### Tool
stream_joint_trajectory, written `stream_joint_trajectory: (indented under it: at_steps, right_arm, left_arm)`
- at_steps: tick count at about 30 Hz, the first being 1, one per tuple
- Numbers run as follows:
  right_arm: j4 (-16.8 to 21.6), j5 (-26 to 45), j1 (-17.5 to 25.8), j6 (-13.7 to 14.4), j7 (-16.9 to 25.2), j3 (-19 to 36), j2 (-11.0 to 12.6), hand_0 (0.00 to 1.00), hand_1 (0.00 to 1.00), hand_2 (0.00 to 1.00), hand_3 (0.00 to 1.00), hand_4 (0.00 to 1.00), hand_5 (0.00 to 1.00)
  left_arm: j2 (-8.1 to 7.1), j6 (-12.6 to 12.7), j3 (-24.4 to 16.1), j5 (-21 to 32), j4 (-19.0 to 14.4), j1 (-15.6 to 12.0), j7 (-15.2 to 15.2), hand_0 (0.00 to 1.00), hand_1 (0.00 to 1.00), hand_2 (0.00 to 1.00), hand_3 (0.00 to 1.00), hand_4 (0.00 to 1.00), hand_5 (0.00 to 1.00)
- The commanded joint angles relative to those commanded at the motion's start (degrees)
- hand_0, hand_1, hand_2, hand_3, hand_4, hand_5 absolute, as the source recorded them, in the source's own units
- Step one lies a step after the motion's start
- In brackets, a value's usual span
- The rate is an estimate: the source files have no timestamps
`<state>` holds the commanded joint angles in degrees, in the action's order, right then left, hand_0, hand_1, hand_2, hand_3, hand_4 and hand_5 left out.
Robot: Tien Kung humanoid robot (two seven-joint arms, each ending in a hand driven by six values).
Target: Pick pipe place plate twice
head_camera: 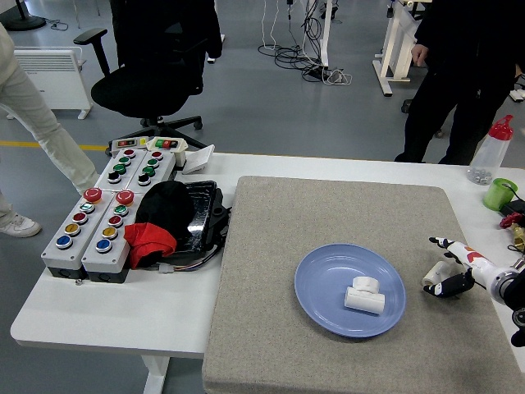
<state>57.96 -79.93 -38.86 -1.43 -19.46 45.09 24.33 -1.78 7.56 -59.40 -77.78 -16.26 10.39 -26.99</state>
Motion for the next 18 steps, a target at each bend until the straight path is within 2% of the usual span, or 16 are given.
stream_joint_trajectory:
  at_steps: [1,6,7,12,13,18]
  right_arm:
    - [-0.15,-0.13,-0.02,0.13,0.04,-0.12,-0.02,0.752,0.768,0.85,0.871,0.808,0.256]
    - [-0.57,-2.15,0.05,2.14,1.74,-1.42,0.25,0.752,0.768,0.85,0.871,0.808,0.256]
    - [-0.43,-2.59,0.11,2.5,1.83,-1.53,0.33,0.384,0.499,0.56,0.715,0.739,0.195]
    - [0.44,-3.71,0.28,3.13,2.7,-1.92,0.66,0.384,0.499,0.56,0.715,0.739,0.195]
    - [0.64,-3.86,0.32,3.27,2.96,-1.91,0.76,0.252,0.388,0.505,0.678,0.685,0.142]
    - [2.08,-4.49,0.6,4.17,3.86,-1.31,1.42,0.252,0.388,0.505,0.678,0.685,0.142]
  left_arm:
    - [0.0,0.01,0.02,0.03,0.0,0.0,0.01,0.67,0.642,0.664,0.609,0.477,0.998]
    - [0.01,0.01,0.21,0.28,0.01,0.01,0.09,0.67,0.642,0.664,0.609,0.477,0.998]
    - [0.01,0.02,0.24,0.34,0.02,0.01,0.11,0.67,0.641,0.664,0.608,0.476,0.998]
    - [0.0,-0.05,0.22,0.28,-0.01,0.07,0.03,0.67,0.641,0.664,0.608,0.476,0.998]
    - [0.01,-0.08,0.21,0.25,-0.02,0.09,0.01,0.669,0.641,0.664,0.608,0.475,0.998]
    - [-0.01,-0.1,0.32,0.42,-0.04,0.15,-0.04,0.669,0.641,0.664,0.608,0.475,0.998]
